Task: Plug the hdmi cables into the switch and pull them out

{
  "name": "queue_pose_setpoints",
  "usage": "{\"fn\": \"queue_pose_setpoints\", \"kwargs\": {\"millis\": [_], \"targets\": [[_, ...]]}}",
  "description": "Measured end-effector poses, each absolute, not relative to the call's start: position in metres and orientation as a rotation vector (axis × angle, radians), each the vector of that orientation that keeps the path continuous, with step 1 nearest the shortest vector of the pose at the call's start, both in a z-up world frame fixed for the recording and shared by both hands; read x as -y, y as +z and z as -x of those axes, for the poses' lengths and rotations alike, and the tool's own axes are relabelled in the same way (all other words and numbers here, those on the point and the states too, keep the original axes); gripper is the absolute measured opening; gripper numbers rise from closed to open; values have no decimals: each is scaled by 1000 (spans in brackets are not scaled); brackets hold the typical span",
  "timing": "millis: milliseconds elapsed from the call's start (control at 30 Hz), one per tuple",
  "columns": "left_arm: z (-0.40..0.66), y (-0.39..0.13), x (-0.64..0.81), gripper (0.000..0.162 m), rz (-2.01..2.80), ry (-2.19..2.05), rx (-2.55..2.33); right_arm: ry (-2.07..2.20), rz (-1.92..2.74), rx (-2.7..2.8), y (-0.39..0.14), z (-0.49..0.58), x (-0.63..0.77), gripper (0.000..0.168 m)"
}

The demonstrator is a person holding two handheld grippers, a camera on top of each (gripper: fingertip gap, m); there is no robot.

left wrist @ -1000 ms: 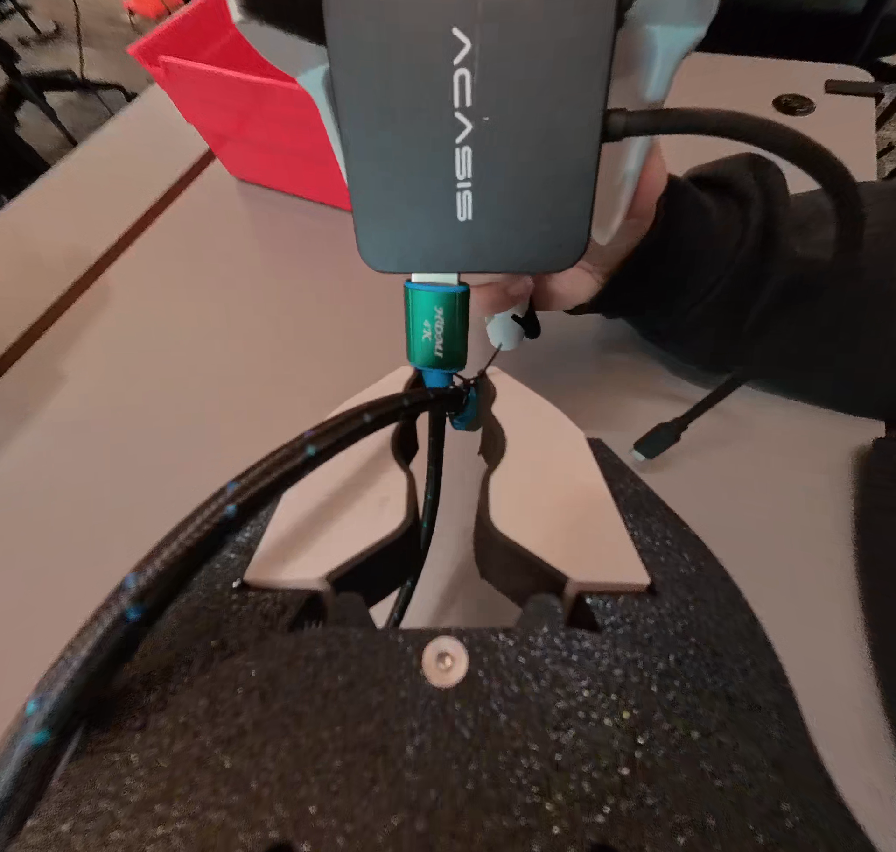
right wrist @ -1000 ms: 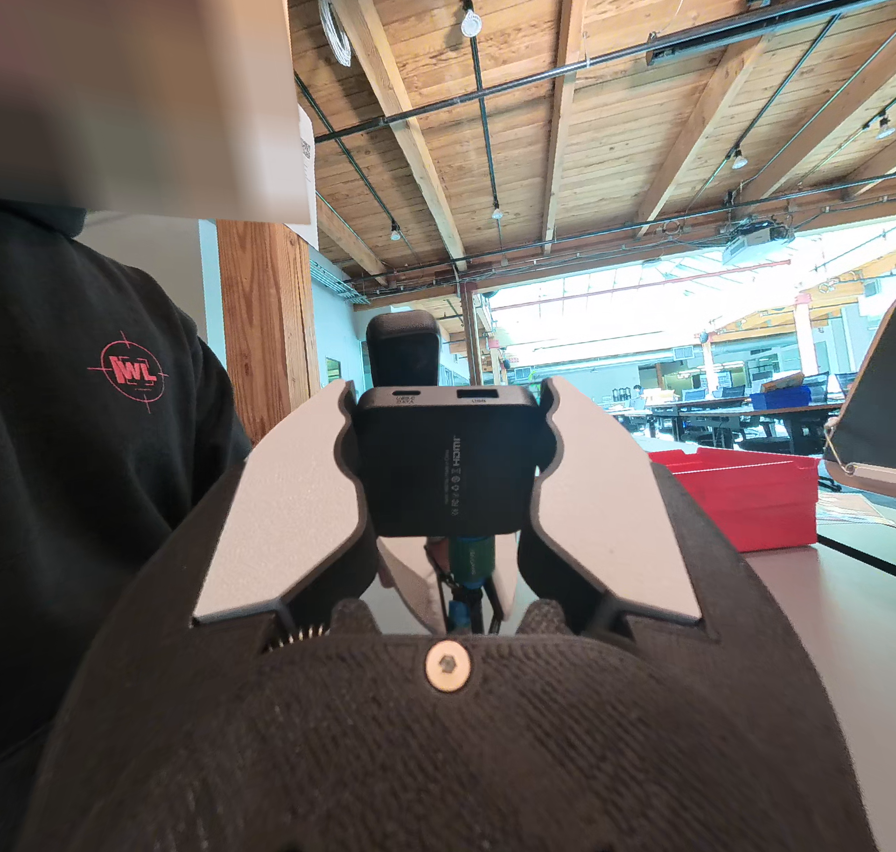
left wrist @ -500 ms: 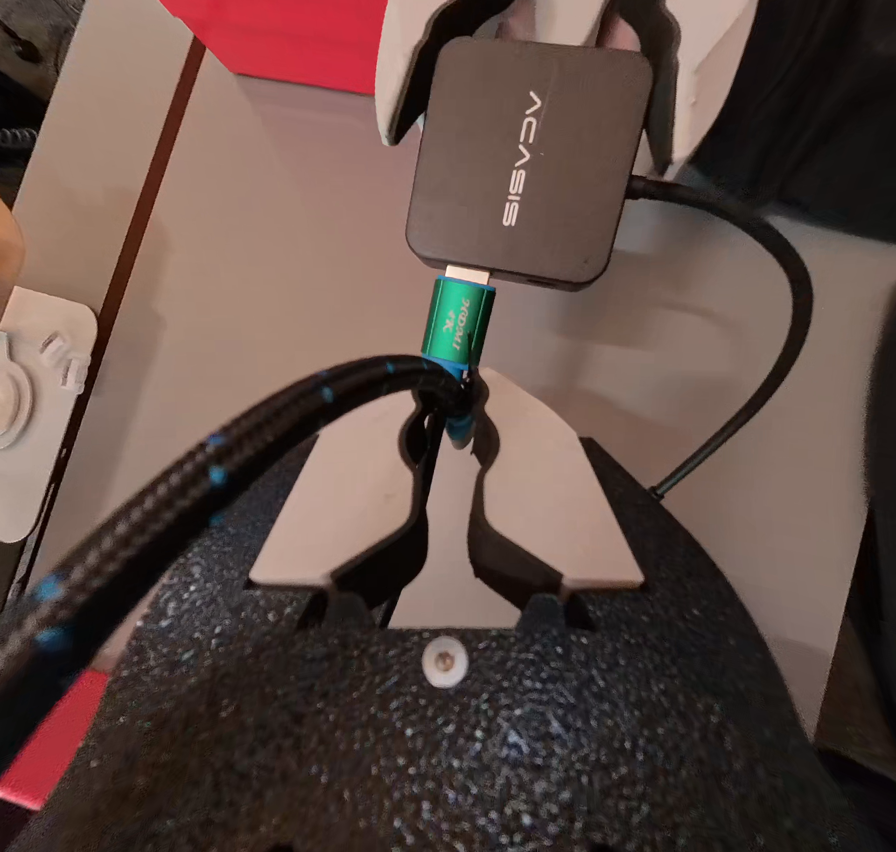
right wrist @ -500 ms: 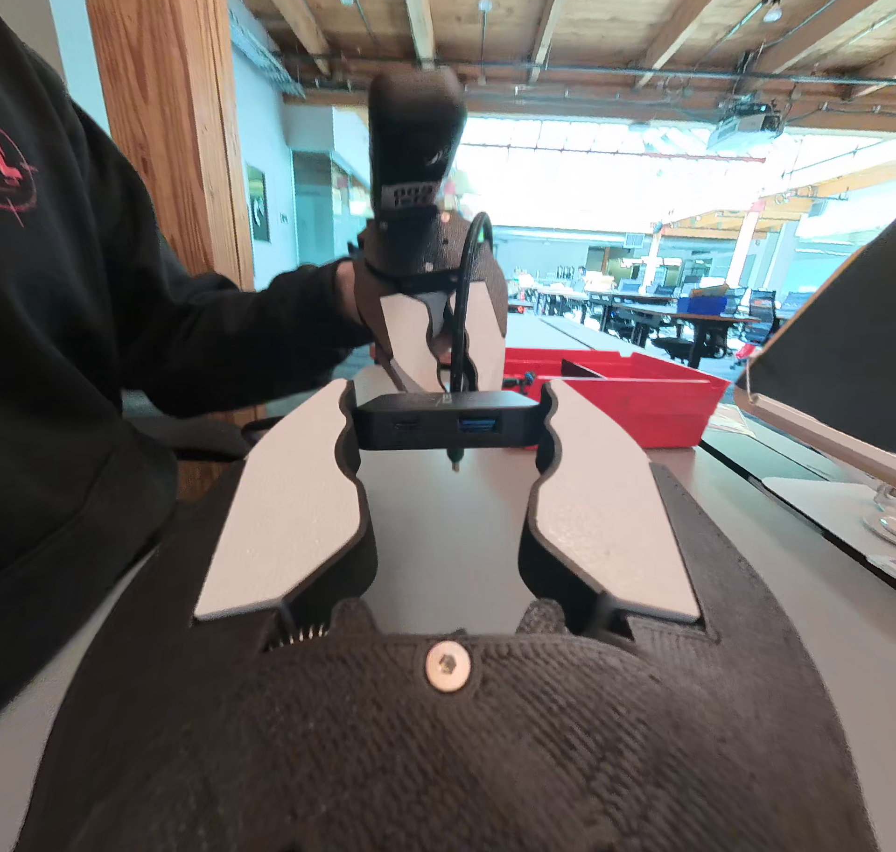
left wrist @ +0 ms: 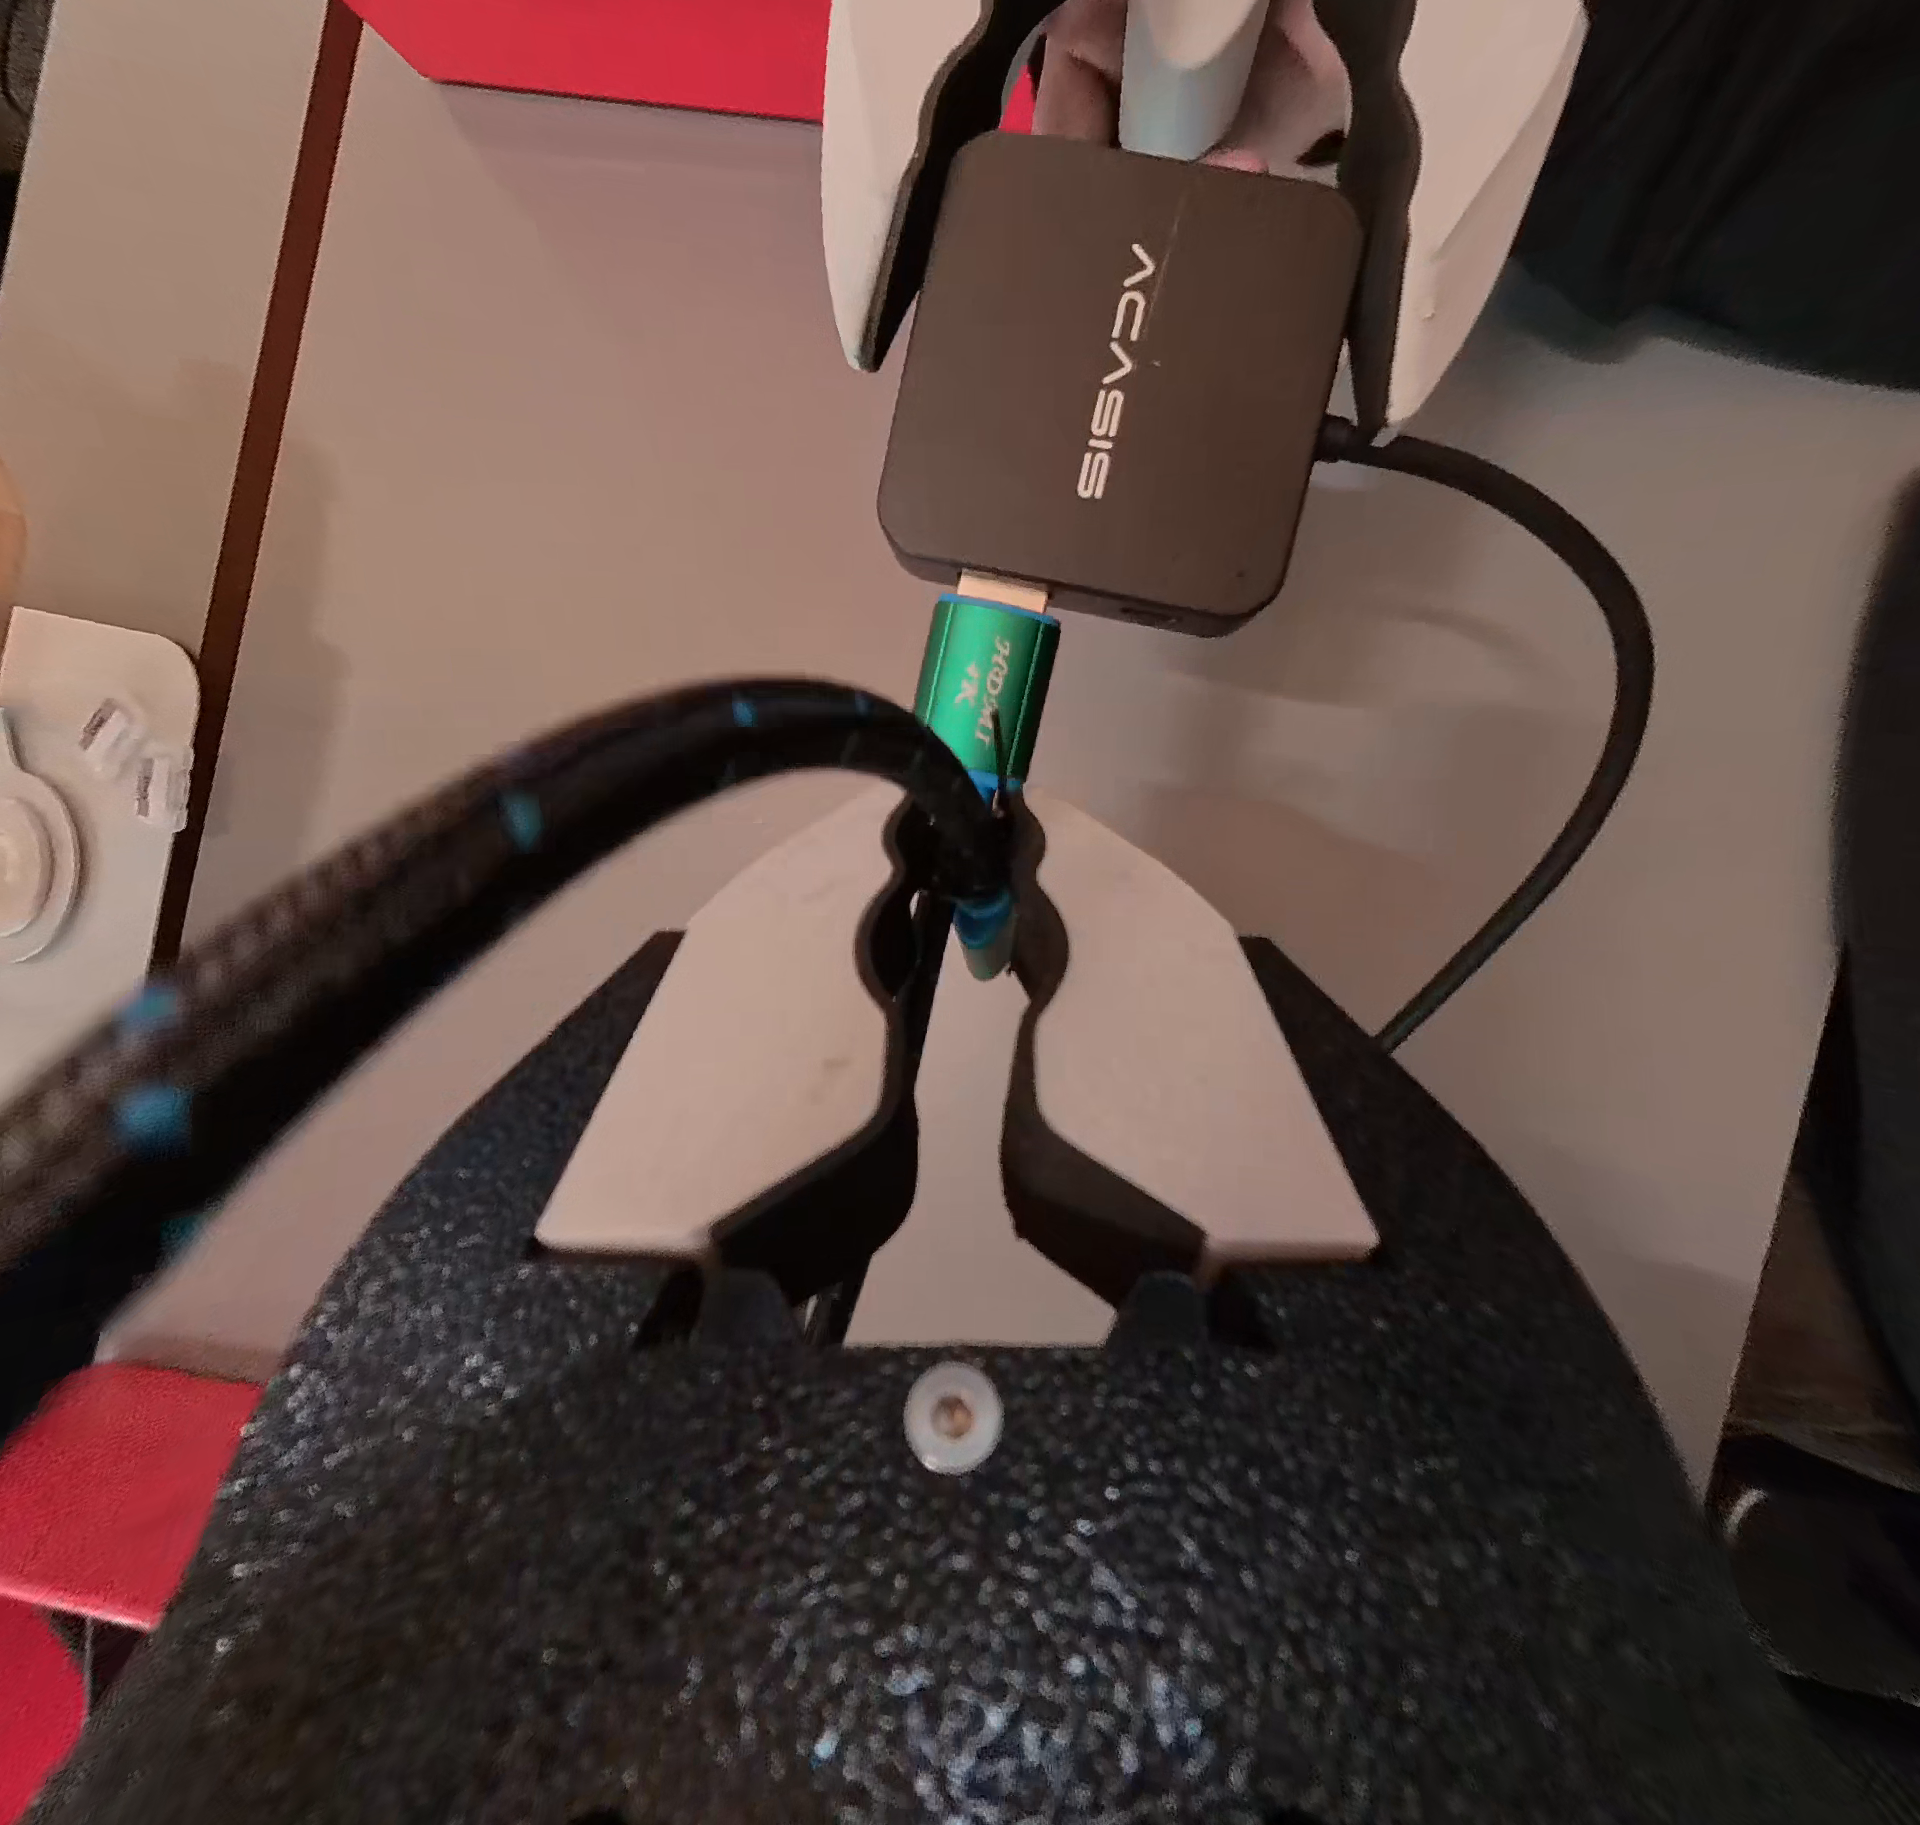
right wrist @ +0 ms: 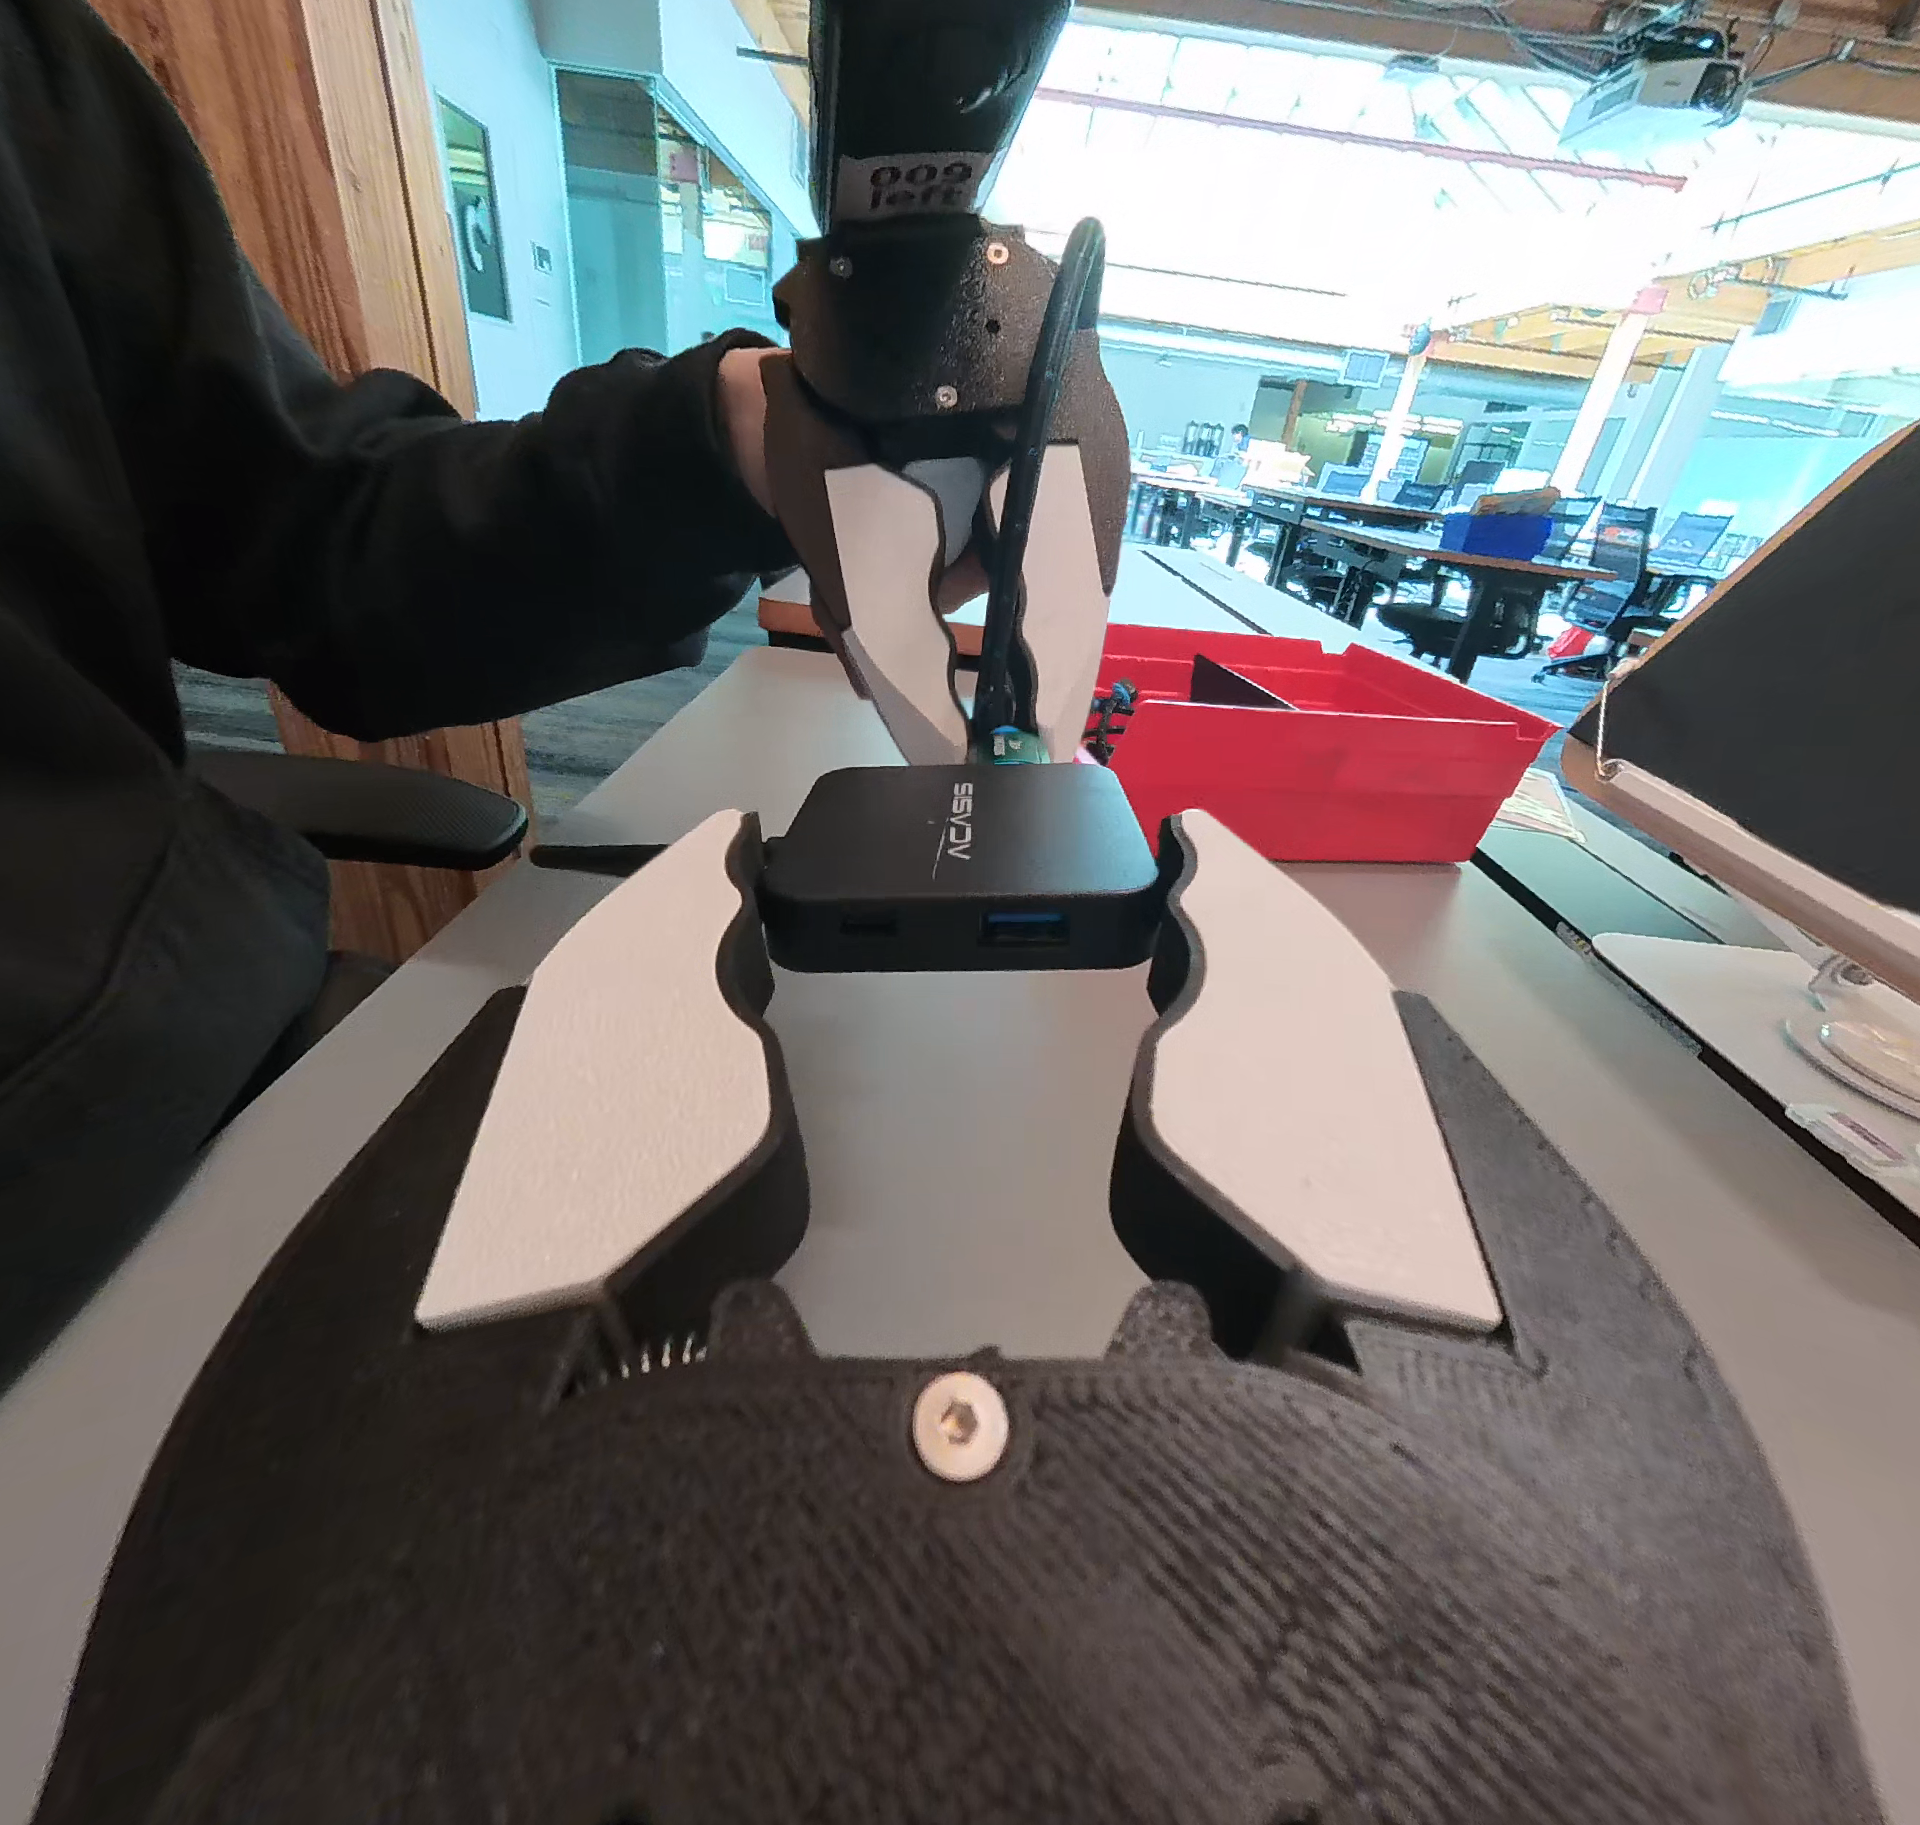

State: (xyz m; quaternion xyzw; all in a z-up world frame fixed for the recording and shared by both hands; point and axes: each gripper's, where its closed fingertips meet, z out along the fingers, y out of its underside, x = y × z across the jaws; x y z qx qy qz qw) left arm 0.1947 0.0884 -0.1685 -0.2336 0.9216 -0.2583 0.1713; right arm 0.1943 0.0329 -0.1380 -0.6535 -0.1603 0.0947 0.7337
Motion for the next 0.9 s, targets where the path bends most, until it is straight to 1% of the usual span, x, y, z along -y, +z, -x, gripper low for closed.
{"fn": "queue_pose_setpoints", "kwargs": {"millis": [267,500,900], "targets": [[-198,-156,-87,13,598,-808,-2564,206,1407,331,-131,-197,-34,73],[-199,-139,-72,14,522,-1024,-2470,231,1279,332,-110,-197,-20,73],[-195,-140,-74,14,493,-1036,-2449,239,1312,357,-117,-194,-23,73]]}}
